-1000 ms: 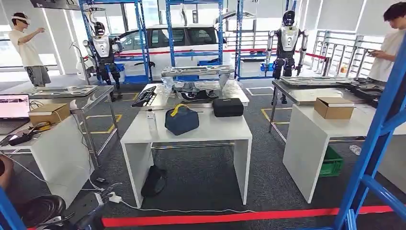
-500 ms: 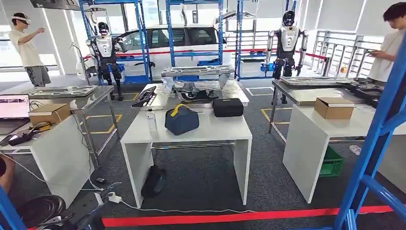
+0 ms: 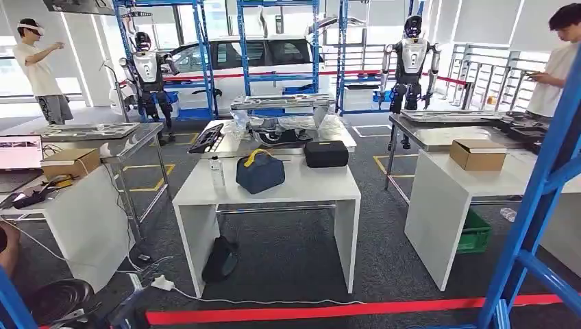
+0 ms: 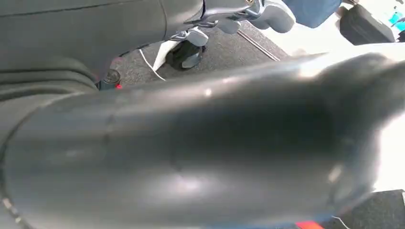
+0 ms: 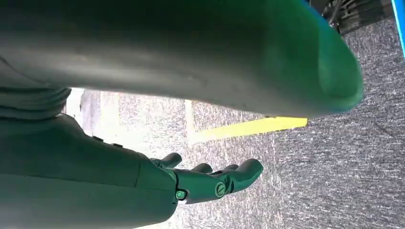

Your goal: Take the parts from the cabinet and place them on the table.

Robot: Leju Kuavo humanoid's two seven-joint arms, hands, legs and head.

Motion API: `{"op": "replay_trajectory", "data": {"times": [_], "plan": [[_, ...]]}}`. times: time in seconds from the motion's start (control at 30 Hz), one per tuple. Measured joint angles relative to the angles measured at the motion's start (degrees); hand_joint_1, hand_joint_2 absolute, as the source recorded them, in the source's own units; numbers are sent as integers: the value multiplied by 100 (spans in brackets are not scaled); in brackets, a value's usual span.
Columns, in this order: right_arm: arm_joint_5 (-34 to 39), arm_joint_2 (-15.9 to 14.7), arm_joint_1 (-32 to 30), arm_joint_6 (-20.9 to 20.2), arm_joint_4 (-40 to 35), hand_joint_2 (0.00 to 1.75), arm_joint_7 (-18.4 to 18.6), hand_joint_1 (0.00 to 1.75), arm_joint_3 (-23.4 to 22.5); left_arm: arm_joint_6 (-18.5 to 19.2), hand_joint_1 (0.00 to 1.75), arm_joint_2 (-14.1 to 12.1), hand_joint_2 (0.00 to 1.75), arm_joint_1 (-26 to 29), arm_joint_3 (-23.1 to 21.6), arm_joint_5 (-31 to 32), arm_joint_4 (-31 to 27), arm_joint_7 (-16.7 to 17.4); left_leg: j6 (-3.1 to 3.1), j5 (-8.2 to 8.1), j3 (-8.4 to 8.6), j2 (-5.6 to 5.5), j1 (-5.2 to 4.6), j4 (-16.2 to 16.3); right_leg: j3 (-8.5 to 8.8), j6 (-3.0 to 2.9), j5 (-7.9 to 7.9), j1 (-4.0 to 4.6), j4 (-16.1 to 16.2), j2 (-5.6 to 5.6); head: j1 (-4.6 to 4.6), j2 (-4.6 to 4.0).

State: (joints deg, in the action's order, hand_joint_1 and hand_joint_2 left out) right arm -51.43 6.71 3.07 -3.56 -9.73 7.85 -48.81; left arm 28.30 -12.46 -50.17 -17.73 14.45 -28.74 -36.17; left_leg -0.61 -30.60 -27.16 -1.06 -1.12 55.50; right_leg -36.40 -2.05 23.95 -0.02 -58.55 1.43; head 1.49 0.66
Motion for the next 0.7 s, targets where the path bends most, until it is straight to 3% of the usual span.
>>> {"op": "replay_trajectory", "data": {"times": [0.7], "plan": [[-17,0,1,0,0,0,-2,0,-7,-87,0,-17,0,43,-2,-61,-13,-22,0,0,2,0,0,0,2,0,0,0,0,0,0,0]]}}
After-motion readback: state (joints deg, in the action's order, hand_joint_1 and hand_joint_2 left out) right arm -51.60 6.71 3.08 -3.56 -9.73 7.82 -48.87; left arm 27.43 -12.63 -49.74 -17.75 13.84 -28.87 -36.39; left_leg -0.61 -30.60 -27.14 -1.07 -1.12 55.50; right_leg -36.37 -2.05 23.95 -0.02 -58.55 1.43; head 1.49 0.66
